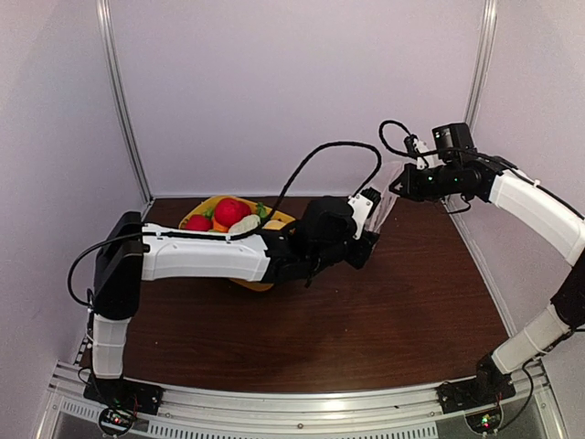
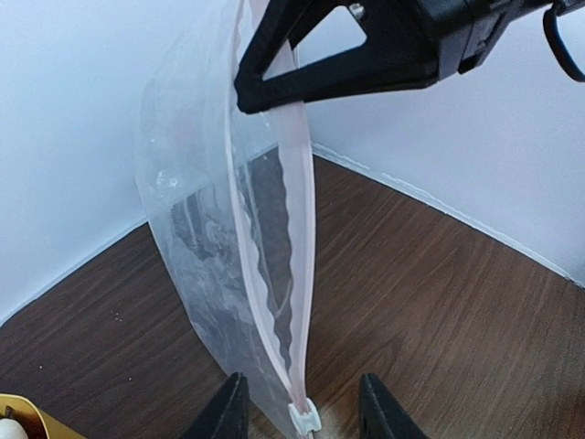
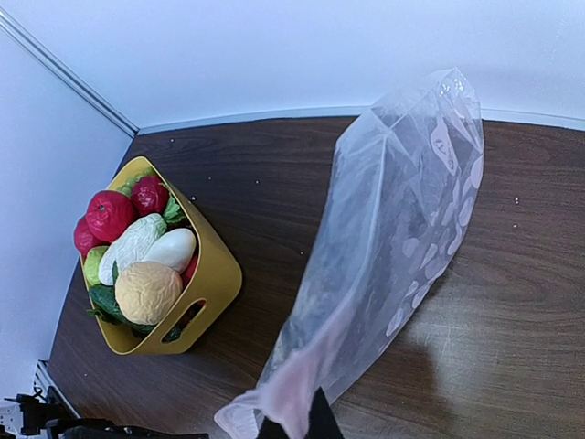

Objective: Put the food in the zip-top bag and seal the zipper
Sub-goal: Unzip the zipper of the food storage bag.

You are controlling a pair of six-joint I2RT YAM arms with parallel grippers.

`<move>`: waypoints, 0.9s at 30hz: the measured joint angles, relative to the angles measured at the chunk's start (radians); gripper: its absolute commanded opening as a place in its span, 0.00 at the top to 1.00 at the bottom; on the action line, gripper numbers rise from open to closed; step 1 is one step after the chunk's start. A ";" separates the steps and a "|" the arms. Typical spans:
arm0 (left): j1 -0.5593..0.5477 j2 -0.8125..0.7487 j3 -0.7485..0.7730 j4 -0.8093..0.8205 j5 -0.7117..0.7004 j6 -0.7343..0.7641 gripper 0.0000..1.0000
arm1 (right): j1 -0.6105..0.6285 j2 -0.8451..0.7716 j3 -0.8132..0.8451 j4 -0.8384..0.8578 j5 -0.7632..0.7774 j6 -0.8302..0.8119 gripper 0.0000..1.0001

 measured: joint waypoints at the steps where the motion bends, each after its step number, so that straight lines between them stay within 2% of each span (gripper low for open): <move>1: 0.000 0.006 0.007 -0.007 -0.001 0.000 0.57 | -0.002 0.000 0.000 0.000 0.000 0.003 1.00; 8: 0.000 0.018 0.012 -0.055 -0.012 -0.001 0.67 | -0.021 0.000 0.000 0.006 -0.001 0.018 1.00; 23: 0.016 0.085 0.058 -0.100 -0.007 -0.019 0.76 | -0.032 -0.001 -0.008 0.016 -0.010 0.021 1.00; 27: 0.021 0.085 0.074 -0.100 0.001 -0.026 0.82 | -0.032 -0.001 -0.009 0.019 -0.013 0.022 1.00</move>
